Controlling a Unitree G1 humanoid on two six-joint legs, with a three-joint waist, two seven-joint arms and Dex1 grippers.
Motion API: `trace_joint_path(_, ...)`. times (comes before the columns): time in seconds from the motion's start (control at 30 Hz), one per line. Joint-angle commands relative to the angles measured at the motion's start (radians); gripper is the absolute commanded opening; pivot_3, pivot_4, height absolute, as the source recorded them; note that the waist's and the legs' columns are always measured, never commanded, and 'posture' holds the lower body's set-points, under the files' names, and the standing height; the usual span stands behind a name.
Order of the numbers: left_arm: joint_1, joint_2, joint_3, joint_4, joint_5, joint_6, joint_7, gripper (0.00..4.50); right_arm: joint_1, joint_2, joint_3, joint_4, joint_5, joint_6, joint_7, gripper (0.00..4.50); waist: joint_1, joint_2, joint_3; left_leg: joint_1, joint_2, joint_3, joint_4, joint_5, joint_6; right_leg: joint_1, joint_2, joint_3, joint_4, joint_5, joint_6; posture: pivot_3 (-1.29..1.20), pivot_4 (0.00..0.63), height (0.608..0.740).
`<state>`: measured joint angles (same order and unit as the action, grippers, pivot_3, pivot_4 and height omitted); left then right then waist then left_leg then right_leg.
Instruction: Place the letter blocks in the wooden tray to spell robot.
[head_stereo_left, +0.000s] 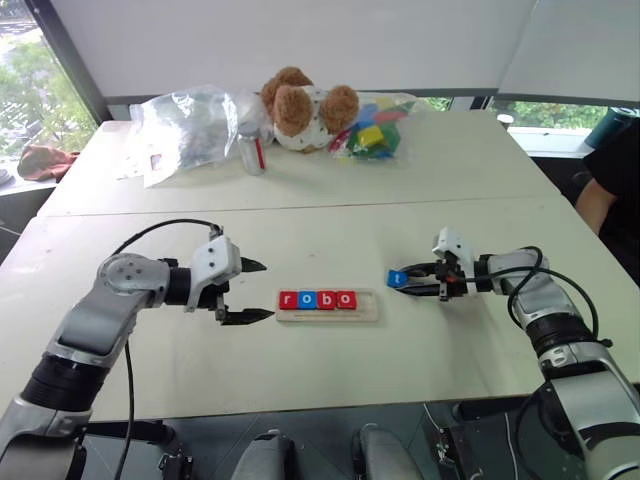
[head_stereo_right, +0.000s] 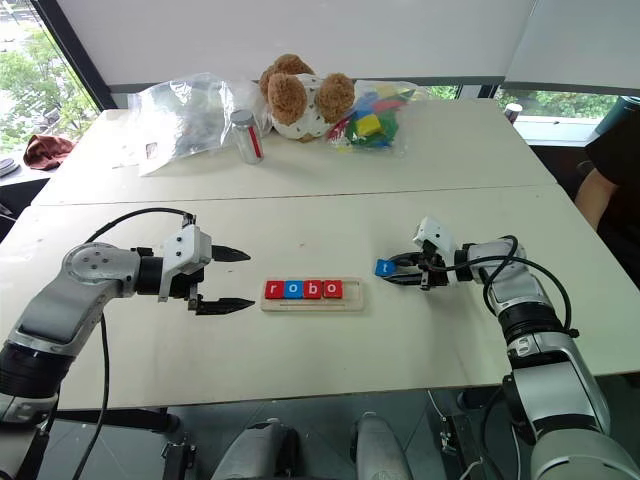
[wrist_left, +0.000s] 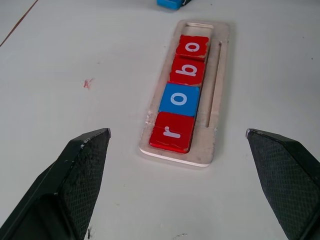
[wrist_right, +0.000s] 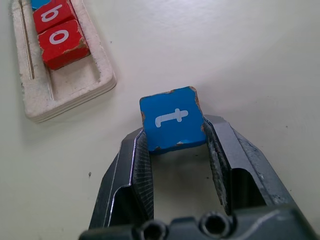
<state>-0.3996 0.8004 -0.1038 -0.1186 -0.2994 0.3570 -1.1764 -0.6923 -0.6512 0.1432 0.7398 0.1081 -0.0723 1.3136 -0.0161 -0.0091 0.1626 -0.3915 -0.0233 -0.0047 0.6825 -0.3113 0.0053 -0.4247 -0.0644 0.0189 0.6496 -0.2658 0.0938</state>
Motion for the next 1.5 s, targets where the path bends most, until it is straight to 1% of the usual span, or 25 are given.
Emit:
trace_joint_path(0.03, -0.016, 0.0, 0.003, 0.01, 0.009, -0.031, -0.007, 4.5, -0.003, -0.024, -0.031, -0.128, 0.038, 0.062, 0.025, 1.11, 0.001, 0.001, 0.0, 0.0, 0.0, 0.0, 0.0, 0.0, 0.0, 0.0, 0.0, 0.0, 0.0, 0.0, 0.0, 0.0, 0.15, 0.74)
trace_joint_path(0.23, -0.029, -0.005, -0.008, 0.043, 0.024, -0.055, -0.022, 4.5, 0.051, -0.074, 0.033, -0.494, 0.058, 0.241, 0.108, 1.11, 0.004, 0.001, 0.001, -0.001, 0.0, 0.0, 0.0, 0.0, 0.0, -0.002, 0.0, 0.0, 0.0, 0.0, 0.0, 0.0, 0.15, 0.74)
trace_joint_path(0.3, -0.032, -0.009, -0.012, 0.049, 0.03, -0.06, -0.025, 4.5, 0.06, -0.075, 0.057, -0.565, 0.046, 0.28, 0.103, 1.11, 0.004, 0.001, 0.001, -0.001, 0.0, 0.0, 0.0, 0.0, 0.0, -0.002, 0.0, 0.0, 0.0, 0.0, 0.0, 0.0, 0.15, 0.74)
trace_joint_path(0.4, -0.034, -0.013, -0.015, 0.055, 0.036, -0.067, -0.026, 4.5, 0.066, -0.067, 0.084, -0.611, 0.028, 0.3, 0.083, 1.11, 0.005, 0.001, 0.001, -0.001, 0.0, 0.0, 0.0, 0.0, 0.0, -0.002, 0.0, 0.0, 0.0, 0.0, 0.0, 0.0, 0.15, 0.74)
trace_joint_path(0.57, -0.03, -0.02, -0.015, 0.048, 0.033, -0.067, -0.018, 4.5, 0.07, -0.069, 0.13, -0.591, -0.03, 0.244, 0.057, 1.11, 0.005, 0.001, 0.001, -0.001, 0.0, 0.0, 0.0, 0.0, 0.0, -0.002, 0.0, 0.0, 0.0, 0.0, 0.0, 0.0, 0.15, 0.74)
trace_joint_path(0.87, -0.021, -0.029, -0.014, 0.032, 0.03, -0.063, -0.005, 4.5, 0.04, -0.043, 0.157, -0.493, -0.07, 0.183, 0.044, 1.11, 0.003, 0.001, 0.001, -0.001, -0.001, 0.0, 0.0, 0.0, 0.0, -0.002, 0.0, 0.0, 0.0, 0.0, 0.0, 0.0, 0.15, 0.74)
trace_joint_path(1.17, -0.017, -0.037, -0.013, 0.029, 0.028, -0.059, 0.01, 4.5, 0.016, 0.006, 0.165, -0.447, -0.085, 0.176, 0.034, 1.11, 0.004, 0.001, 0.001, -0.001, 0.0, 0.0, 0.0, 0.0, 0.0, -0.002, 0.0, 0.0, 0.0, 0.0, 0.0, 0.0, 0.15, 0.74)
trace_joint_path(1.5, -0.011, -0.043, -0.017, 0.03, 0.031, -0.059, 0.023, 4.5, 0.009, 0.034, 0.179, -0.465, -0.097, 0.227, 0.03, 1.11, 0.003, 0.001, 0.001, -0.001, -0.001, 0.0, 0.0, 0.0, 0.0, -0.002, 0.0, 0.0, 0.0, 0.0, 0.0, 0.0, 0.15, 0.74)
